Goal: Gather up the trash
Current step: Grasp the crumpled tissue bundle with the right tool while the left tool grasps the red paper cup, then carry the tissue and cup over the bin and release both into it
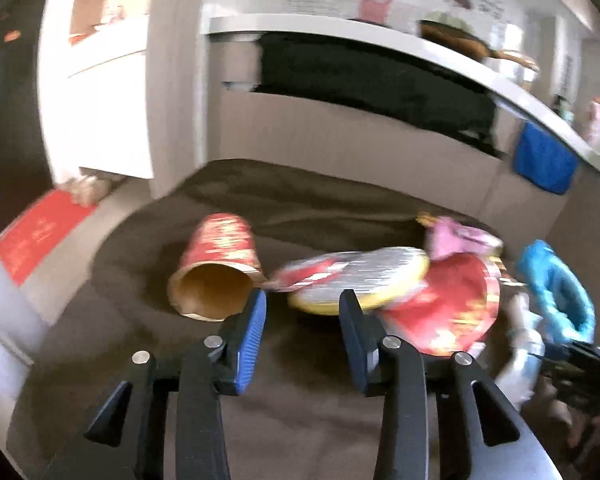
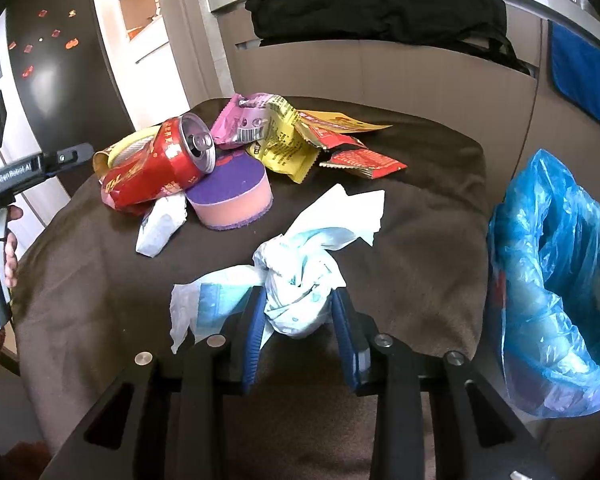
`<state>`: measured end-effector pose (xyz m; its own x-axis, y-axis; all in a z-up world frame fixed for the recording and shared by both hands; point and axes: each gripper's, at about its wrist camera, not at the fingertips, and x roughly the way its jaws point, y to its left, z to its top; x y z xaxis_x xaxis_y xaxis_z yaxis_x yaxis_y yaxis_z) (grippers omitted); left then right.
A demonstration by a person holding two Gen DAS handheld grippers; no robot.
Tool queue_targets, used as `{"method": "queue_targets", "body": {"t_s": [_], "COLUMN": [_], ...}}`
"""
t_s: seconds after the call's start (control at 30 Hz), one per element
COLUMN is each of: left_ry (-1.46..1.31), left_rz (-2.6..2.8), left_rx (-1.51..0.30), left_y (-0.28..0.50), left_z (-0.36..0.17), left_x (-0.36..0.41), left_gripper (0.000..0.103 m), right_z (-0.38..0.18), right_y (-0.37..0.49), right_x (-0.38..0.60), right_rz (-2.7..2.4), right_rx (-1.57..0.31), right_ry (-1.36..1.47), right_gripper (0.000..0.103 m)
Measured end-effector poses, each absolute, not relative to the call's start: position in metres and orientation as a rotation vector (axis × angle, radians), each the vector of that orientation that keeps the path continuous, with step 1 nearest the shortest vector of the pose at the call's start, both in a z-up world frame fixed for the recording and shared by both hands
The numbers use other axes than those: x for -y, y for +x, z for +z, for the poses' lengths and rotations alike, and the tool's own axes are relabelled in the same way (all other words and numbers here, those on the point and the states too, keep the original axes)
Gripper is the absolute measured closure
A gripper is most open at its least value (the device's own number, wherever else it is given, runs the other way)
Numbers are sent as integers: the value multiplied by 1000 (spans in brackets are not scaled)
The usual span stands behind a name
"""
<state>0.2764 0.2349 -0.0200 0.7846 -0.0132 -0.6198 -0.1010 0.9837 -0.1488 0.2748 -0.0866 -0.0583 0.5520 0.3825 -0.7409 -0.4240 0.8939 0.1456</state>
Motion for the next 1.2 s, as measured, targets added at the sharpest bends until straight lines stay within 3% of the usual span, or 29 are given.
{"method": "queue_targets", "body": {"t_s": [0.23, 0.47, 0.5, 0.57, 0.6, 0.7, 0.77, 0.83, 1.2], "left_ry": [-394, -432, -448, -470, -470, -473, -471, -456, -305], "left_rz": [170, 223, 224, 223, 229, 252, 264, 271, 169], "left_rx": [-681, -717, -716, -712, -709, -704, -695, -678, -567], "left_y": [294, 320, 321, 325, 327, 333, 338, 339, 293], "left_z": [-42, -55, -56, -57, -57, -57, -56, -52, -4], "left_x": [-270, -279, -280, -283, -284, -285, -287, -287, -253], "left_gripper": [64, 64, 64, 65, 65, 75, 91, 97, 100], "right_z": [-59, -61, -61, -66, -66, -65, -63, -59, -34], "right_y": [273, 272, 273, 277, 277, 276, 273, 269, 263], "right_x": [83, 83, 84, 86, 86, 84, 81, 83, 90], "right_rz": [461, 452, 450, 448, 448, 447, 449, 433, 414], "right_rx": [-854, -858, -863, -902, -902, -892, -878, -854, -769], "right_ry": [-65, -71, -64, -44, -44, -60, -75, -76, 0], "right_gripper": [71, 71, 70, 55, 55, 56, 63, 63, 62]}}
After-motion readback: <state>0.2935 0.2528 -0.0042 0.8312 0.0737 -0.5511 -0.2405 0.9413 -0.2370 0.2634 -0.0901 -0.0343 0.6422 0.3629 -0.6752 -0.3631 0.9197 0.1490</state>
